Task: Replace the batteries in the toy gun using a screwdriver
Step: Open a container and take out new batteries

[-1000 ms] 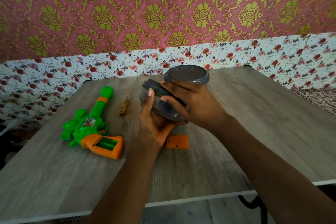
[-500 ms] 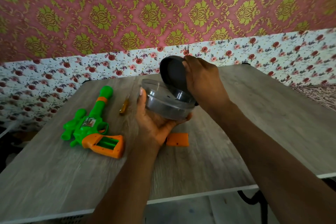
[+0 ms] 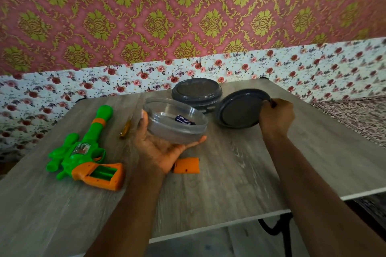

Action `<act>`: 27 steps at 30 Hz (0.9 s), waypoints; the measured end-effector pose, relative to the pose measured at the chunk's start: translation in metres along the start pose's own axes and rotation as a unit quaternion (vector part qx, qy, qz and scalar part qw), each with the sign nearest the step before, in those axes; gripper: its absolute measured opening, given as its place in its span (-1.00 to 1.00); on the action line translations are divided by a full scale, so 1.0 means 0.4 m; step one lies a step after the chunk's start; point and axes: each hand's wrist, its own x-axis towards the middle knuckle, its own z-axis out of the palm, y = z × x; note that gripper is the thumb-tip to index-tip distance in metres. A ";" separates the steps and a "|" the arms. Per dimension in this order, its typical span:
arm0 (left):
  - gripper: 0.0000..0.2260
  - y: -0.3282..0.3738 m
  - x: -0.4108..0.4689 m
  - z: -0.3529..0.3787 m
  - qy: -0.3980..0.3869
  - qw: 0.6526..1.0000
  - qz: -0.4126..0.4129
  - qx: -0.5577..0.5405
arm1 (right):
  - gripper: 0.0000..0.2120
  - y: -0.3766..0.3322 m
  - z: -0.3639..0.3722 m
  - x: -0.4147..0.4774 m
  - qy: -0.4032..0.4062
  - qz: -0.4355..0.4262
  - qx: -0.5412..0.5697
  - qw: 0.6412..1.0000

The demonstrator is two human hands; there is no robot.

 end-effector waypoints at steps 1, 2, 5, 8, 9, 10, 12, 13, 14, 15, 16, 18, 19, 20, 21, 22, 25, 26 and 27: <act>-0.30 -0.001 0.002 -0.002 0.001 1.000 -0.002 0.003 | -0.77 0.013 0.005 0.014 -0.008 0.019 -0.007 1.000; -0.30 -0.002 0.003 -0.003 0.000 1.000 -0.004 0.004 | -0.83 0.022 0.009 0.027 -0.013 0.034 -0.015 0.999; -0.31 -0.002 0.002 0.003 -0.001 1.000 -0.003 0.011 | -0.73 0.040 0.026 0.058 -0.020 0.083 -0.025 0.996; -0.36 -0.006 0.000 0.007 -0.006 1.000 0.004 0.013 | -0.69 0.043 0.033 0.071 -0.036 0.091 -0.053 0.994; -0.36 -0.007 0.000 0.006 -0.006 1.000 0.004 0.012 | -0.68 0.046 0.036 0.075 -0.039 0.090 -0.060 0.993; -0.35 -0.006 0.000 0.005 -0.003 1.000 0.003 0.010 | -0.66 0.047 0.035 0.074 -0.043 0.091 -0.069 0.993; -0.33 -0.005 0.000 0.006 -0.001 1.000 -0.002 0.005 | -0.71 0.054 0.032 0.073 -0.049 0.089 -0.070 0.992; -0.32 -0.005 0.001 0.004 -0.006 1.000 -0.006 0.003 | -0.80 0.059 0.033 0.072 -0.047 0.077 -0.069 0.993; -0.32 -0.005 0.001 0.005 -0.008 1.000 -0.012 0.003 | -0.89 0.056 0.031 0.064 -0.051 0.074 -0.074 0.993; -0.31 -0.004 0.001 0.008 -0.009 1.000 -0.017 0.005 | -0.88 0.053 0.030 0.058 -0.047 0.060 -0.081 0.994; -0.30 -0.003 0.000 0.012 -0.008 1.000 -0.023 0.006 | -0.81 0.048 0.028 0.049 -0.047 0.043 -0.093 0.994; -0.29 -0.004 0.000 0.013 -0.006 0.999 -0.036 0.010 | -0.68 0.038 0.022 0.029 -0.044 0.002 -0.115 0.992; -0.29 -0.005 -0.002 0.017 -0.007 0.999 -0.038 0.016 | -0.67 0.030 0.020 0.016 -0.041 -0.018 -0.117 0.992; -0.29 -0.005 -0.006 0.025 -0.009 0.999 -0.040 0.023 | -0.67 0.013 0.013 -0.005 -0.043 -0.036 -0.105 0.993; -0.29 -0.007 -0.006 0.029 -0.015 0.998 -0.043 0.035 | -0.68 0.003 0.011 -0.023 -0.043 -0.063 -0.081 0.994; -0.29 -0.007 -0.008 0.035 -0.021 0.997 -0.048 0.050 | -0.71 -0.015 0.005 -0.048 -0.051 -0.094 -0.054 0.993; -0.28 -0.010 -0.016 0.065 -0.006 0.994 -0.067 0.086 | -0.68 -0.053 -0.010 -0.137 -0.134 -0.187 0.030 0.973; -0.30 -0.012 -0.011 0.087 0.004 0.992 -0.064 0.107 | -0.61 -0.063 -0.021 -0.164 -0.176 -0.187 0.060 0.965; -0.35 -0.013 -0.012 0.108 0.016 0.991 -0.058 0.119 | -0.55 -0.059 -0.010 -0.193 -0.225 -0.153 0.100 0.957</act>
